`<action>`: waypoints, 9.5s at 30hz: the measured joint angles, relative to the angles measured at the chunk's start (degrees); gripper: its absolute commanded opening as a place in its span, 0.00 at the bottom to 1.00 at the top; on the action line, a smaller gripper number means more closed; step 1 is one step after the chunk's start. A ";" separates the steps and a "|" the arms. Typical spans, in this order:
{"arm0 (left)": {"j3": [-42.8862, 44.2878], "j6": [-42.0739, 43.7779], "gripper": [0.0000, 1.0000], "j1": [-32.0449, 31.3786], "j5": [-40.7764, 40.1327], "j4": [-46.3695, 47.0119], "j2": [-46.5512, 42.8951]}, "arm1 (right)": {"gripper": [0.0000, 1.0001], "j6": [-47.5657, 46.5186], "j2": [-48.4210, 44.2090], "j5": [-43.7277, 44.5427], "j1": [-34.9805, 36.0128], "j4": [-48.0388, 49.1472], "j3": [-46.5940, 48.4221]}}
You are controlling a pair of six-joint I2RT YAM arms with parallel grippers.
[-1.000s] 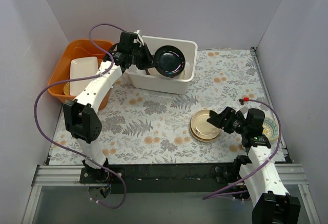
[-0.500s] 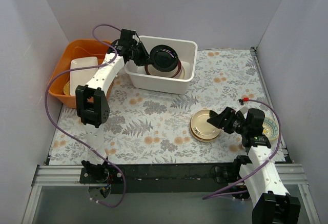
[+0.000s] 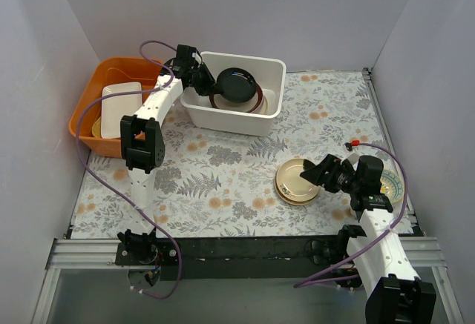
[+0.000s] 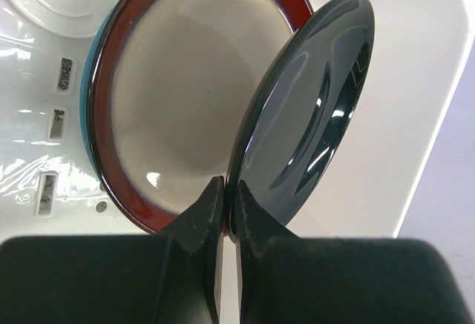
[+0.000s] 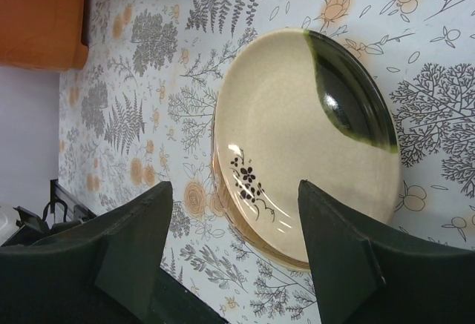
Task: Place the plates into the plastic bin on the countertop
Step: Place the plate in the plastic bin, then pick up the plate at the center of the board, then place the plate in the plastic bin.
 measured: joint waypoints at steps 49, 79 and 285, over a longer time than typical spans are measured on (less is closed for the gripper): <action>3.50 4.20 0.98 0.02 3.82 -1.55 -2.60 | 0.77 -0.24 2.25 -0.07 0.00 0.11 0.07; -37.27 4.50 0.94 -19.10 1.53 6.54 -35.89 | 0.77 -4.94 -0.90 6.93 0.00 -12.15 8.37; -0.59 3.76 0.00 -7.10 4.26 1.81 -7.37 | 0.94 -1.53 -0.11 4.50 0.00 -10.49 7.37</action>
